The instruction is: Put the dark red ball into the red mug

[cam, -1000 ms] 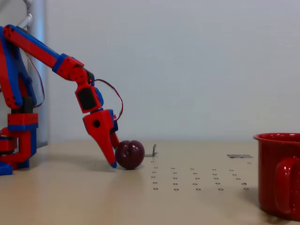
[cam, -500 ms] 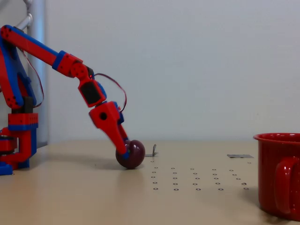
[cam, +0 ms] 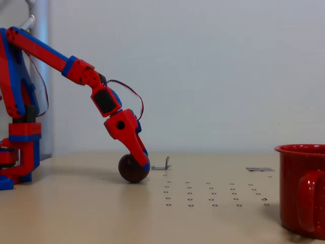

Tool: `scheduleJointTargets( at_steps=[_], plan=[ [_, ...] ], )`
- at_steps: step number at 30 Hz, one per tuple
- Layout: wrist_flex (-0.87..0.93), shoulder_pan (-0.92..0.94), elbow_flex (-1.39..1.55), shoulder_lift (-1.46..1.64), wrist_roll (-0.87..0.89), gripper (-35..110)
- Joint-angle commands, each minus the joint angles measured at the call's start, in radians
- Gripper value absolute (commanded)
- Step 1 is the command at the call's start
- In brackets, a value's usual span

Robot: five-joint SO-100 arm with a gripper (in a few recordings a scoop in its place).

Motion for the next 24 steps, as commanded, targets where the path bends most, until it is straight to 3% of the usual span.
scheduleJointTargets(
  at_steps=[1, 24],
  plan=[
    [-0.021, 0.014, -0.054, 0.021, -0.014, 41],
    [-0.015, 0.054, 0.058, 0.069, -0.052, 41]
  ],
)
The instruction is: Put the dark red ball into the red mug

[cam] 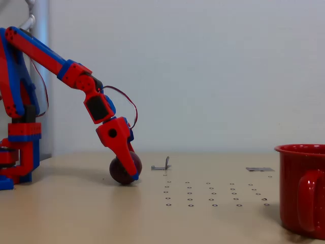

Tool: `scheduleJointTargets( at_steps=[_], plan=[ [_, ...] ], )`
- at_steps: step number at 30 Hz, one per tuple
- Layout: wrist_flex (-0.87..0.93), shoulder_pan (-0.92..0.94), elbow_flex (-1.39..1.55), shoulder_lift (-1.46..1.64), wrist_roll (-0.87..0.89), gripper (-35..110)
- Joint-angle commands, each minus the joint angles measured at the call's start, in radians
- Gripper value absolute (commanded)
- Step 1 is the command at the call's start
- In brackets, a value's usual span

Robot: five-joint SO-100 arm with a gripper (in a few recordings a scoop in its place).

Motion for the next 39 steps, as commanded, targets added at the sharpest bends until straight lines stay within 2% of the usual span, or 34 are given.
scheduleJointTargets(
  at_steps=[1, 15, 24, 39],
  plan=[
    [-0.015, 0.02, -0.011, 0.071, -0.023, 41],
    [-0.003, 0.06, 0.008, 0.107, -0.043, 38],
    [-0.032, 0.031, -0.015, 0.098, -0.055, 41],
    [-0.138, -0.029, -0.285, -0.083, -0.044, 44]
  ],
)
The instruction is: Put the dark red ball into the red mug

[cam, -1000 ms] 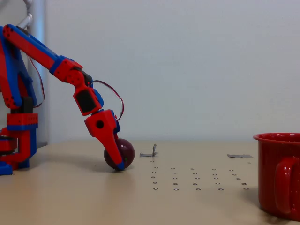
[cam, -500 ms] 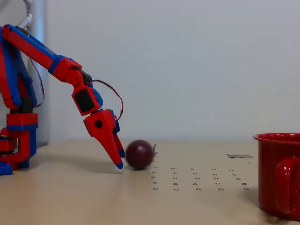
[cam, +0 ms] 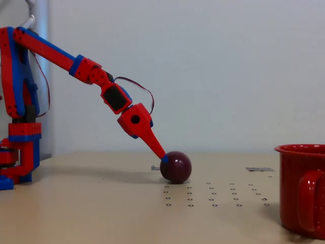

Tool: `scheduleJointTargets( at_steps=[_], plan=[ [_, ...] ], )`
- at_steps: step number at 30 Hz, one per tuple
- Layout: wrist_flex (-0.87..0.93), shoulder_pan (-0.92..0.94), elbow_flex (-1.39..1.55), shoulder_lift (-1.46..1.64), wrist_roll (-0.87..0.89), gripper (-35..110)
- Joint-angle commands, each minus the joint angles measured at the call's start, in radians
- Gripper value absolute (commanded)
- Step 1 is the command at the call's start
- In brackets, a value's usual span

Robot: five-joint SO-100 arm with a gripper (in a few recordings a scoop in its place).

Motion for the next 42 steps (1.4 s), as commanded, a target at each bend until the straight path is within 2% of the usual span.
scheduleJointTargets(
  at_steps=[1, 21, 42],
  plan=[
    [-0.028, -0.008, -0.098, 0.018, 0.003, 44],
    [-0.114, 0.029, -0.264, -0.183, -0.012, 44],
    [-0.114, 0.075, -0.186, -0.19, -0.058, 41]
  ],
)
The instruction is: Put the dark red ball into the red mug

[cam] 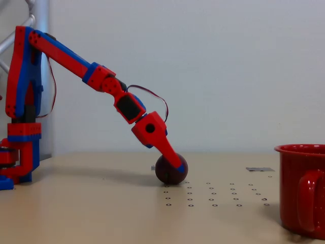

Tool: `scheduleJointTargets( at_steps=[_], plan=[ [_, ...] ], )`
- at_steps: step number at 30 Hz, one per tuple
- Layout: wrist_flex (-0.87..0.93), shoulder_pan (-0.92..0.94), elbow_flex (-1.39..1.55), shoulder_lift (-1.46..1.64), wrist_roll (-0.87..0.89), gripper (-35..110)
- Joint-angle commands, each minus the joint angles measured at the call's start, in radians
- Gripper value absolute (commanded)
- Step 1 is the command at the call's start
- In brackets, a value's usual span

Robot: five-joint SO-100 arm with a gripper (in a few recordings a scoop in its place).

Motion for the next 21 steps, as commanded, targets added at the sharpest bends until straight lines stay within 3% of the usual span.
scheduleJointTargets(
  at_steps=[1, 14, 21],
  plan=[
    [-0.025, 0.021, -0.023, 0.038, -0.02, 40],
    [-0.023, 0.021, -0.003, 0.035, -0.031, 35],
    [0.002, 0.032, -0.009, 0.032, -0.037, 25]
  ],
)
